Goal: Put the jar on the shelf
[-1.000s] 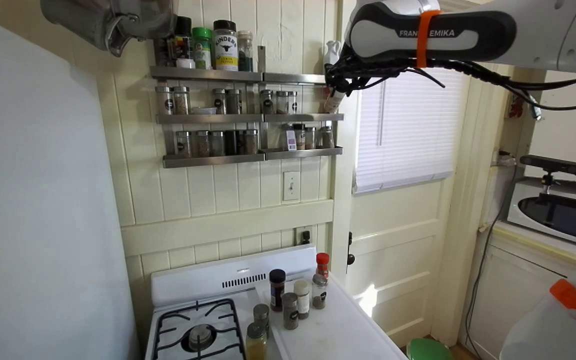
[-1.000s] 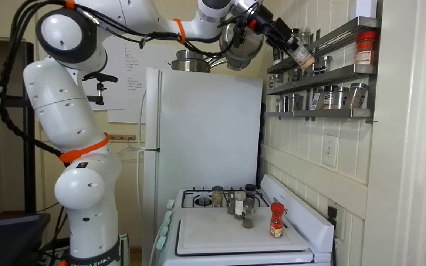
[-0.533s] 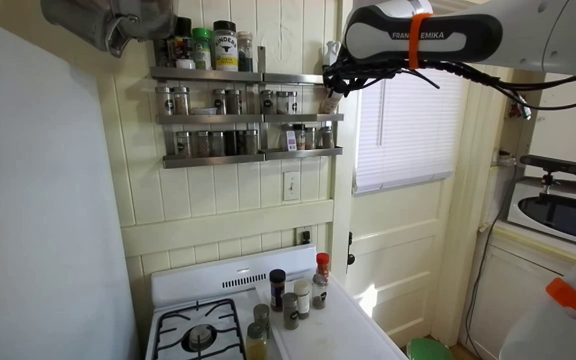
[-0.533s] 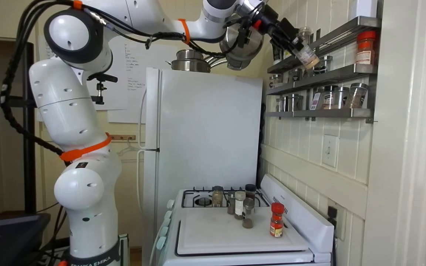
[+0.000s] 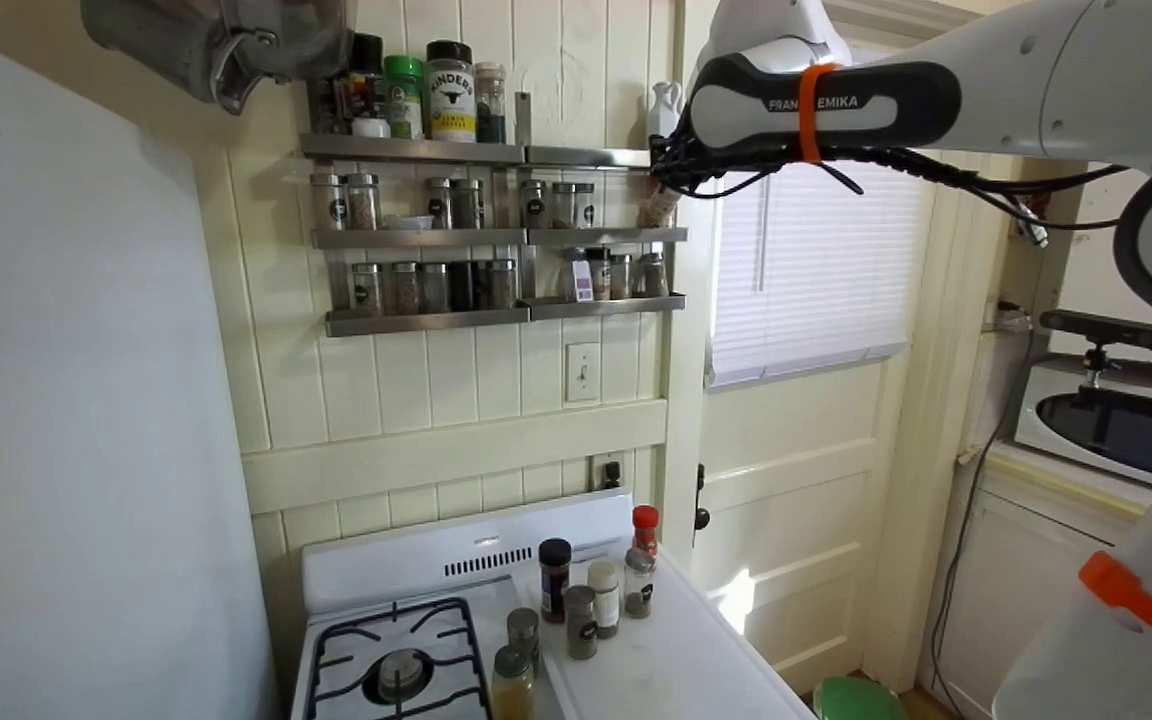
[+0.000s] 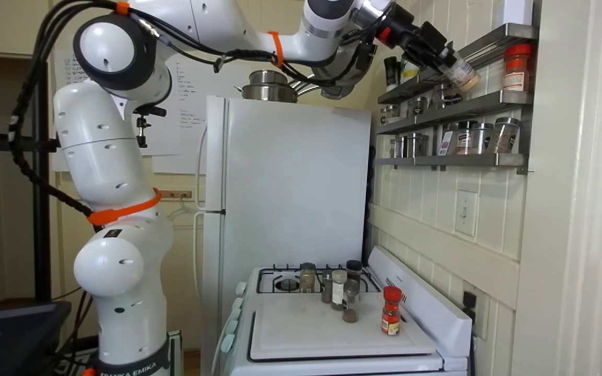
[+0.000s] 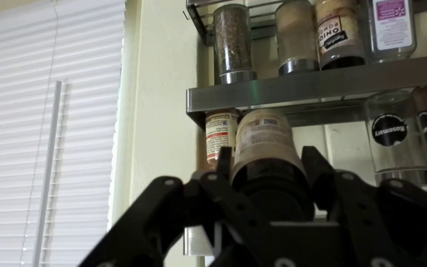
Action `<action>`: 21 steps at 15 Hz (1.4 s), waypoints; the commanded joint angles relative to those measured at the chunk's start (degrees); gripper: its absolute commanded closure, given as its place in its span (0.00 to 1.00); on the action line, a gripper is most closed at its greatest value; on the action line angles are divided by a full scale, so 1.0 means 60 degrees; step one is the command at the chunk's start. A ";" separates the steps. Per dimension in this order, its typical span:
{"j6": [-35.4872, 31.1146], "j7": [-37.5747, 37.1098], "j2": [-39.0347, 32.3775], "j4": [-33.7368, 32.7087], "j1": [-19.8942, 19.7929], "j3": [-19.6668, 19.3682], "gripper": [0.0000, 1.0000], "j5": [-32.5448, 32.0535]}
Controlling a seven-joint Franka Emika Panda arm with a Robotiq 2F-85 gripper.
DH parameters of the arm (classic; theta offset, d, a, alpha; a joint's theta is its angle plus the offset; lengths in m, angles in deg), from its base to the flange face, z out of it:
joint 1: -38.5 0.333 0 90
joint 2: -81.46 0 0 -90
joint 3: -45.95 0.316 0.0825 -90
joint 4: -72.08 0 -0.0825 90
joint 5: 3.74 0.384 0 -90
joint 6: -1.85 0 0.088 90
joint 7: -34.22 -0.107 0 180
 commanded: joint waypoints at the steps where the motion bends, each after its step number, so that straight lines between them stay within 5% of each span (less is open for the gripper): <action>1: -0.0831 -0.0158 -0.0163 0.0120 -0.0040 -0.0087 0.75 0.0125; 21: -0.0977 -0.0391 -0.0688 -0.0051 -0.0039 -0.0377 0.75 0.1095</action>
